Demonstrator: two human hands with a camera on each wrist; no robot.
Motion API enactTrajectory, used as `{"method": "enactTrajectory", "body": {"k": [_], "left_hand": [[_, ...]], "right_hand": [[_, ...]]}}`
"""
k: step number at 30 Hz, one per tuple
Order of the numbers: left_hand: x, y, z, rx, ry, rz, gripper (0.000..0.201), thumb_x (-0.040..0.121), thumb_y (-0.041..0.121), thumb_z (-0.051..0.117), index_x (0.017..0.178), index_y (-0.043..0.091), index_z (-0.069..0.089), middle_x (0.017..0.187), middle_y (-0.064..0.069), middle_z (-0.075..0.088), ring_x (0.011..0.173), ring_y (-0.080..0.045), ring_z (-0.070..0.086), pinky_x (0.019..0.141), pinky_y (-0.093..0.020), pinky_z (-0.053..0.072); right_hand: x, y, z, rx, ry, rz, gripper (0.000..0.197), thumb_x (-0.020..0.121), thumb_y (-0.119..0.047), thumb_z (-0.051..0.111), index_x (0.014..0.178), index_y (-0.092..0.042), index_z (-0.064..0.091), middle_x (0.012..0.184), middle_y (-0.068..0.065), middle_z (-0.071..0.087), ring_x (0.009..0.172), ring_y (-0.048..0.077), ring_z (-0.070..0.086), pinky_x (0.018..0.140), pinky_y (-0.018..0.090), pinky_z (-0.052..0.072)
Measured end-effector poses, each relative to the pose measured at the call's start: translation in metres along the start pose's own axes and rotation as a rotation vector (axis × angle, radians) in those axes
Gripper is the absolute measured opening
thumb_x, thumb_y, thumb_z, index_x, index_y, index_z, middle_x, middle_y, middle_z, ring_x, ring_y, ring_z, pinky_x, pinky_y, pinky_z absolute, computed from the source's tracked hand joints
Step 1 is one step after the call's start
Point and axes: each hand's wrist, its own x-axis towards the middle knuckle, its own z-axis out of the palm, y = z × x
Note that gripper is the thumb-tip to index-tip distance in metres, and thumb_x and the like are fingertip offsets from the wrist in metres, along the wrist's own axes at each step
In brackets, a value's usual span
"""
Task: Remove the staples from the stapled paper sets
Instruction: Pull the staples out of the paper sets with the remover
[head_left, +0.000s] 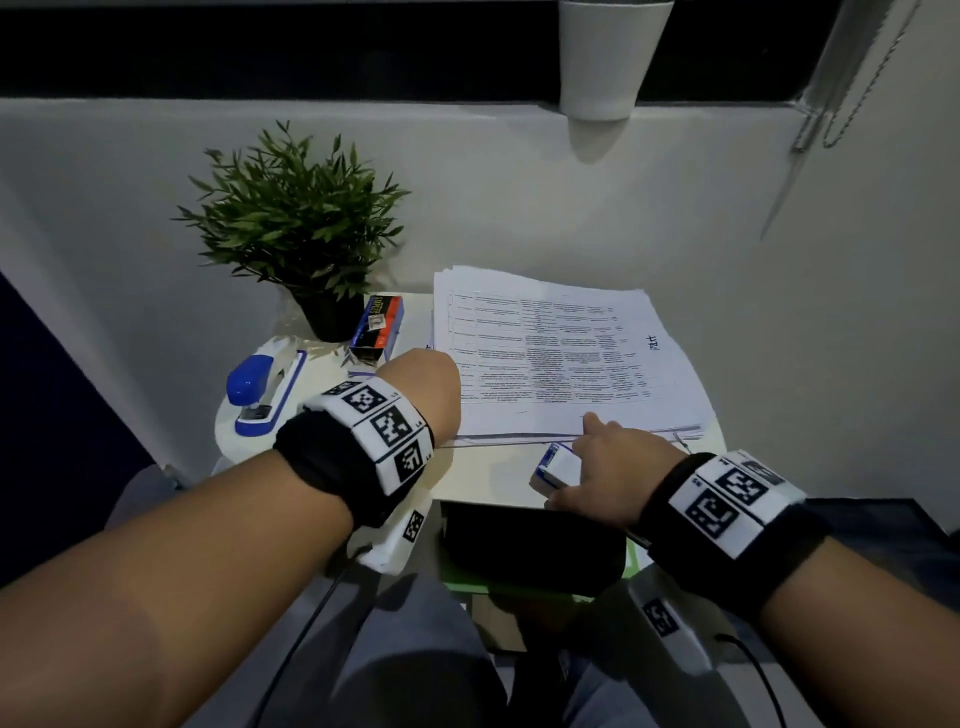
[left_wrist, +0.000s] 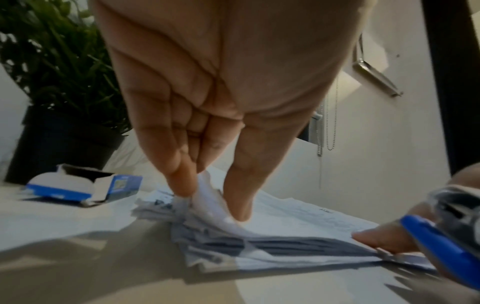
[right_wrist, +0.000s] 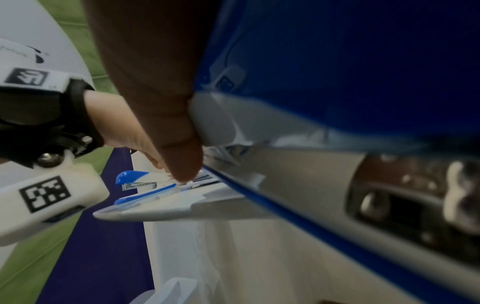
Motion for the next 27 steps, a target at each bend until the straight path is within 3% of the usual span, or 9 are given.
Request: {"method": "enactTrajectory", "body": {"k": [3,5,9,12,14,18,23,25,27], "left_hand": [[-0.003,0.006,0.002,0.026,0.042,0.029,0.031,0.086,0.013,0.053,0.06,0.016,0.036,0.064,0.003,0.036,0.055,-0.01,0.035,0.053,-0.024,0.035],[-0.005,0.007,0.001,-0.007,0.049,0.026,0.033,0.086,0.02,0.056,0.059,0.016,0.037,0.063,0.003,0.038,0.053,-0.008,0.034,0.047,-0.023,0.03],[-0.002,0.0,0.002,-0.071,0.001,-0.024,0.038,0.089,0.032,0.054,0.06,0.014,0.038,0.063,0.001,0.04,0.054,-0.01,0.037,0.045,-0.023,0.026],[0.002,-0.006,0.007,-0.09,-0.053,-0.036,0.041,0.094,0.031,0.049,0.058,0.014,0.038,0.063,0.001,0.039,0.061,-0.014,0.042,0.052,-0.024,0.032],[0.003,-0.007,0.008,-0.091,-0.067,-0.028,0.041,0.095,0.027,0.047,0.058,0.014,0.038,0.063,0.001,0.039,0.06,-0.013,0.04,0.049,-0.024,0.03],[0.004,-0.006,0.006,-0.037,-0.075,0.015,0.038,0.095,0.018,0.046,0.058,0.014,0.039,0.063,0.001,0.038,0.066,-0.016,0.043,0.045,-0.021,0.026],[0.009,-0.013,0.01,-0.079,-0.092,-0.016,0.037,0.093,0.017,0.047,0.057,0.013,0.039,0.061,-0.001,0.039,0.056,-0.014,0.039,0.047,-0.023,0.027],[0.009,-0.017,0.012,-0.094,-0.086,-0.017,0.033,0.092,0.018,0.047,0.06,0.011,0.044,0.063,-0.002,0.042,0.063,-0.018,0.045,0.049,-0.023,0.029],[0.006,-0.021,0.011,-0.098,-0.083,-0.018,0.025,0.091,0.02,0.048,0.074,0.006,0.059,0.076,-0.005,0.054,0.079,-0.022,0.055,0.06,-0.024,0.037]], "right_hand": [[-0.001,0.001,-0.002,-0.02,0.002,-0.004,0.059,0.081,-0.067,0.05,0.109,-0.015,0.055,0.119,0.006,0.042,0.109,0.027,0.049,0.087,0.039,0.042],[-0.003,0.003,-0.006,0.028,0.008,-0.005,0.061,0.081,-0.065,0.052,0.114,-0.014,0.054,0.117,0.006,0.047,0.106,0.026,0.052,0.087,0.037,0.044],[-0.003,0.024,-0.015,0.412,0.119,0.097,0.045,0.079,-0.06,0.059,0.096,-0.018,0.059,0.1,0.005,0.061,0.092,0.023,0.056,0.075,0.028,0.04],[0.008,0.053,-0.022,0.59,0.315,0.321,0.08,0.06,-0.077,0.048,0.103,-0.012,0.065,0.108,0.016,0.063,0.098,0.031,0.06,0.084,0.035,0.047],[0.012,0.07,-0.024,0.563,0.338,0.414,0.088,0.064,-0.079,0.042,0.113,-0.009,0.063,0.115,0.02,0.062,0.103,0.035,0.058,0.087,0.036,0.046],[0.014,0.087,-0.024,0.719,0.284,0.434,0.053,0.088,-0.051,0.055,0.11,-0.004,0.063,0.107,0.017,0.061,0.09,0.029,0.053,0.075,0.03,0.036],[0.014,0.09,-0.023,0.783,0.315,0.437,0.036,0.089,-0.043,0.06,0.088,-0.008,0.058,0.088,0.01,0.056,0.077,0.027,0.051,0.066,0.03,0.033],[0.013,0.089,-0.021,0.806,0.315,0.435,0.034,0.088,-0.042,0.061,0.077,-0.01,0.056,0.08,0.007,0.056,0.069,0.021,0.051,0.058,0.031,0.033],[0.013,0.089,-0.018,0.818,0.34,0.424,0.032,0.088,-0.041,0.062,0.081,-0.011,0.059,0.079,0.007,0.057,0.068,0.02,0.052,0.059,0.031,0.034]]}}
